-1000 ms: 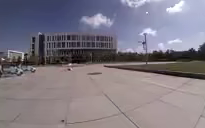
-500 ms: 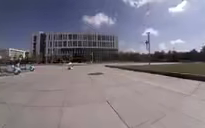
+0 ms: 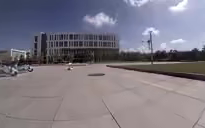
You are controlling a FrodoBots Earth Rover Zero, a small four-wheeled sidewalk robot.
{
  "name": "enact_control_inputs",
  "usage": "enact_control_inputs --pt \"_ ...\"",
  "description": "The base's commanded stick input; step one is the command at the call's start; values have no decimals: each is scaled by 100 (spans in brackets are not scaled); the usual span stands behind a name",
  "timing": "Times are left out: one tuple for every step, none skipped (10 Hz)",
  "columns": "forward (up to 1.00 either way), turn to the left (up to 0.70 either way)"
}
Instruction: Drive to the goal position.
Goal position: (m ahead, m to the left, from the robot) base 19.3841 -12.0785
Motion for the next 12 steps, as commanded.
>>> enact_control_inputs --pt "70 0" --pt "70 0" --pt "70 0" --pt "70 0" --pt "70 0" --pt "70 0" --pt "70 0" --pt "70 0" --pt "70 0" --pt "70 0" --pt "70 0" --pt "70 0"
